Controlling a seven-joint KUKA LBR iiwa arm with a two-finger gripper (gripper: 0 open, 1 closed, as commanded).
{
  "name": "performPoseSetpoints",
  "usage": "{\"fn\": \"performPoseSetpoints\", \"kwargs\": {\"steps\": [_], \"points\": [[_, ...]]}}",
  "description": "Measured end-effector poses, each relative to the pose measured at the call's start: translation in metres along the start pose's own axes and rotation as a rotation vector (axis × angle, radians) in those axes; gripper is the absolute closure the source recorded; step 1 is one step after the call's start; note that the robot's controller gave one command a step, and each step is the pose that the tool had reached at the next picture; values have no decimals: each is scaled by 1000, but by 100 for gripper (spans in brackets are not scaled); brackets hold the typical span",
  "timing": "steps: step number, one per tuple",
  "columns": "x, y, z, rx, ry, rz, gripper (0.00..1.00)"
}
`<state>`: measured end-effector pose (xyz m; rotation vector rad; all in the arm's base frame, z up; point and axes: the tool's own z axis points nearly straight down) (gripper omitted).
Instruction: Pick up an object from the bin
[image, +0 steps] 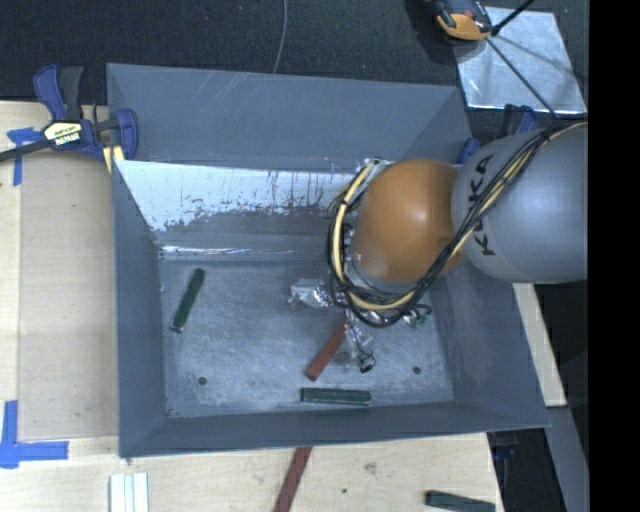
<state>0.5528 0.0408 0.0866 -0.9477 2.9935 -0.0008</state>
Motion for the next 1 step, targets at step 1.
{"fn": "performPoseSetpoints", "kwargs": {"steps": [1], "points": [[2,1,15,-1,0,188,100]]}}
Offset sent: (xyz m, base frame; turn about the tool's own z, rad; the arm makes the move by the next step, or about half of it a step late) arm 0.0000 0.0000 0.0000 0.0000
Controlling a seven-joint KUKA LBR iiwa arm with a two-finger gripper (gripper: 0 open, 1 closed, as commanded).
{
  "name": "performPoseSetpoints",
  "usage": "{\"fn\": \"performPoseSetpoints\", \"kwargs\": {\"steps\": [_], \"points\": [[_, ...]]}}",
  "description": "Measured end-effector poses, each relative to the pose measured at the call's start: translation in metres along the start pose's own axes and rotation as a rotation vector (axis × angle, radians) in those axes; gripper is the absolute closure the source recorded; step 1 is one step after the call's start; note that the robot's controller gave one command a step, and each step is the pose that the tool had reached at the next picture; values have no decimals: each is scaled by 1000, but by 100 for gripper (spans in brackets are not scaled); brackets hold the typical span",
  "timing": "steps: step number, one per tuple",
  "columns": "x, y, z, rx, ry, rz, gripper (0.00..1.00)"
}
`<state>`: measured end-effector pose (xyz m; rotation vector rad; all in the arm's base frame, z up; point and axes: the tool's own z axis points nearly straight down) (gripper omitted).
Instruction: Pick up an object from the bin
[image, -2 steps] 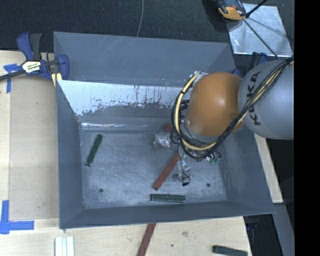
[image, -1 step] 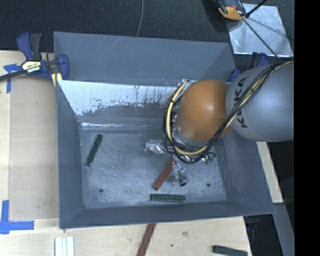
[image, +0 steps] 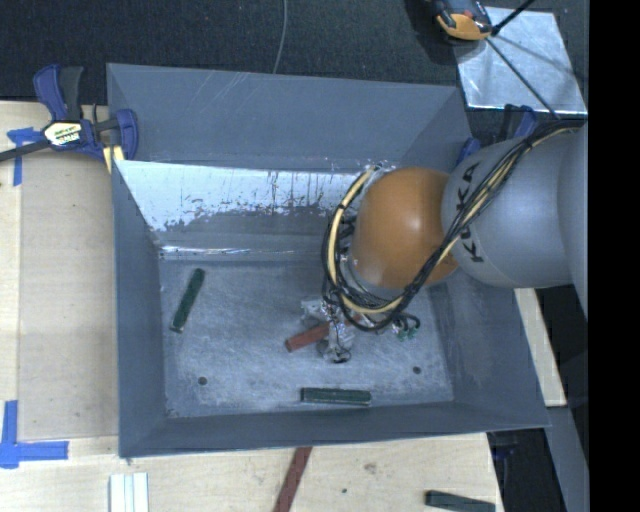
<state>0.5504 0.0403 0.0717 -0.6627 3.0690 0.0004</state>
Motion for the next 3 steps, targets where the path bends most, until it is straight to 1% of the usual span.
{"fn": "performPoseSetpoints", "kwargs": {"steps": [2,3], "points": [[1,0,-3,0,0,0,100],[2,1,-19,-2,6,1,100]]}}
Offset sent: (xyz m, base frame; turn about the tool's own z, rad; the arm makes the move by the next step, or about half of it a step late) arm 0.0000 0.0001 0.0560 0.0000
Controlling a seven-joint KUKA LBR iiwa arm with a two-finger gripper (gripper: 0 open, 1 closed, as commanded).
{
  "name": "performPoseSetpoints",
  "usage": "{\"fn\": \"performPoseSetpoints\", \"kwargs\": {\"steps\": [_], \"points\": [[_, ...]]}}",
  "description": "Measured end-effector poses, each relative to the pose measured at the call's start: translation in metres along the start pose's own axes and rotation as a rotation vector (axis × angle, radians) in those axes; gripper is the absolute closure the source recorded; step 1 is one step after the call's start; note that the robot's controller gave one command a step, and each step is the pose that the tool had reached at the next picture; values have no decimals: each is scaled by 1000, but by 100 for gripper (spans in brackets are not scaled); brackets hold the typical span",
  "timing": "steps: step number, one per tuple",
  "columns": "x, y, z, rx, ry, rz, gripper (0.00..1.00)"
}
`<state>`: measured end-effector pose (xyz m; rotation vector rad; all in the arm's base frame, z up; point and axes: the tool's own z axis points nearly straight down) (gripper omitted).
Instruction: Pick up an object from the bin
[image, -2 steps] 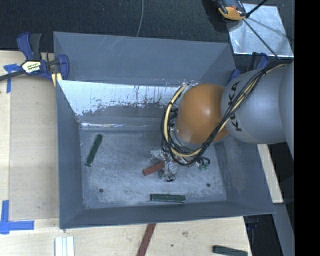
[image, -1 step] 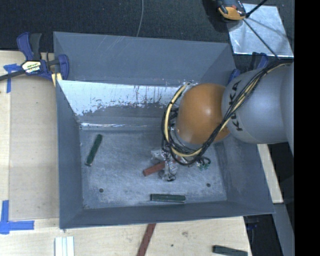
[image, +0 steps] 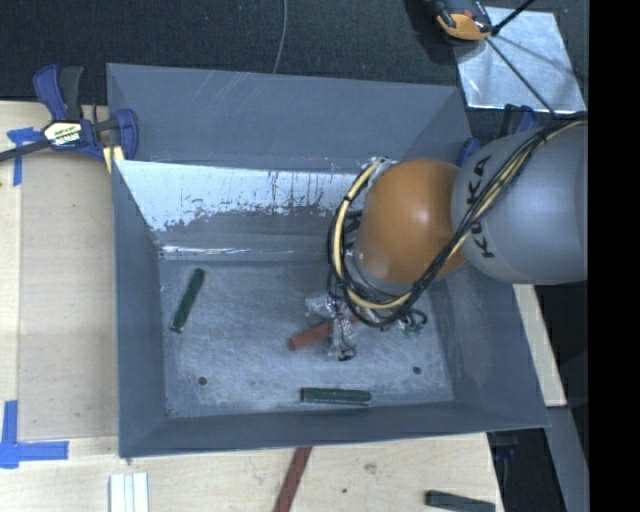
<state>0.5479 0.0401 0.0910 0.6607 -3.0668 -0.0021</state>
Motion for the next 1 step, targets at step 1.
{"fn": "performPoseSetpoints", "kwargs": {"steps": [1], "points": [[0,0,-20,0,0,0,100]]}}
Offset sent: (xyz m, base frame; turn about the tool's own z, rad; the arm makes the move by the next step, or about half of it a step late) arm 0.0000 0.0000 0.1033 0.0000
